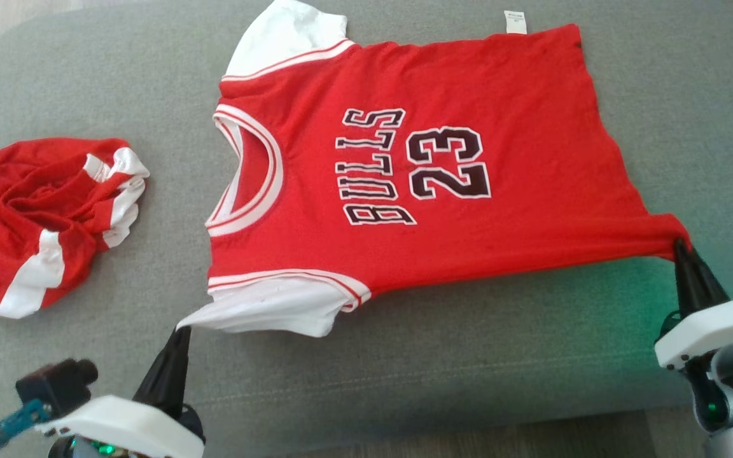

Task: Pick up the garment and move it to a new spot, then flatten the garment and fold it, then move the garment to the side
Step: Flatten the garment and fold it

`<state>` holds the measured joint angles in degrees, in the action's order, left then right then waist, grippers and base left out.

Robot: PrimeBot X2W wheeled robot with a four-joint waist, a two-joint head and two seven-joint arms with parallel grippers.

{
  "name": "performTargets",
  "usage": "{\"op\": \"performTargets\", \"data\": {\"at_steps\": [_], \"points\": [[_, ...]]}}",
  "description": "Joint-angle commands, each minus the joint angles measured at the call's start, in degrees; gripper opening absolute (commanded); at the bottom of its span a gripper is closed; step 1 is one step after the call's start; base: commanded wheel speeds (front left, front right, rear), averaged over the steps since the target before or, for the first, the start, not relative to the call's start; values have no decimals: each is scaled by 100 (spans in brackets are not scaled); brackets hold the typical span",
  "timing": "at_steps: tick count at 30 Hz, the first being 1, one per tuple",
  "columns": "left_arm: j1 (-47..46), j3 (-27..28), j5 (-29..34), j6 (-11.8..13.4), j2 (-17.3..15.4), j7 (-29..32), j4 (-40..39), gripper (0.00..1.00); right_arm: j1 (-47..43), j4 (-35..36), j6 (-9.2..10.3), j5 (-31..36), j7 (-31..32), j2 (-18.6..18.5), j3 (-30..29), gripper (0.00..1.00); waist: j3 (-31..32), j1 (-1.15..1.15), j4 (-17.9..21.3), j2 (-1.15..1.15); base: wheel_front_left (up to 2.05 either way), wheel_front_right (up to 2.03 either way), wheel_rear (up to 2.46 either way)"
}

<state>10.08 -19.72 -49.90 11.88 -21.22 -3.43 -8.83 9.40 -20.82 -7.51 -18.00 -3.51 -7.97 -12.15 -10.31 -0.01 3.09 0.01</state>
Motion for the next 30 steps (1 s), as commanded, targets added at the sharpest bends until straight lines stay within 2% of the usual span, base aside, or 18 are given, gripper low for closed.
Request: {"op": "performTargets", "data": {"at_steps": [1, 6, 10, 17, 24, 25, 26, 27, 28, 29, 30], "points": [[-285, 252, -47, 56, -91, 21, -291, 0, 78, 363, 2, 91, 95, -24, -33, 0, -13, 1, -1, -1, 0, 0, 0], [-889, 118, -110, 83, 26, 347, -211, 0, 296, 530, 2, 507, 516, 113, -165, 0, -101, 1, -42, -1, 0, 0, 0], [-1478, 38, -146, 15, 123, 543, 119, 0, 632, 355, 2, 782, 543, 147, -206, 0, -253, 1, -82, -1, 0, 0, 0], [-2945, -72, 86, -370, 234, 517, 1095, 0, 1646, -360, 2, 1049, 290, 148, -208, 0, -774, 1, -124, -1, 0, 0, 0], [-3860, -254, 385, -703, 313, 323, 2014, 0, 2466, -1074, 2, 1243, -47, 74, -183, 0, -1213, 1, -137, -1, 0, 0, 0], [-3949, -268, 403, -757, 340, 268, 2145, 0, 2555, -1176, 2, 1267, -100, 67, -161, 18, -1256, 1, -133, -1, 0, 0, 0], [-4026, -269, 429, -770, 363, 214, 2275, 9, 2635, -1268, 2, 1282, -158, 68, -145, 38, -1295, 1, -128, -1, 0, 0, 0], [-4092, -282, 465, -793, 379, 155, 2384, 36, 2703, -1347, 2, 1291, -225, 68, -119, 100, -1328, 1, -120, -1, 0, 0, 0], [-4139, -288, 472, -823, 404, 106, 2476, 91, 2762, -1408, 2, 1284, -324, 66, -81, 100, -1353, 1, -113, -1, 0, 0, 0], [-4168, -288, 478, -839, 427, 56, 2554, 100, 2810, -1458, 2, 1252, -433, 68, -48, 100, -1368, 1, -103, -1, 0, 0, 0], [-4183, -291, 514, -844, 436, -26, 2604, 100, 2834, -1509, 2, 1214, -516, 70, -27, 100, -1372, 1, -94, -1, 0, 0, 0]]}}
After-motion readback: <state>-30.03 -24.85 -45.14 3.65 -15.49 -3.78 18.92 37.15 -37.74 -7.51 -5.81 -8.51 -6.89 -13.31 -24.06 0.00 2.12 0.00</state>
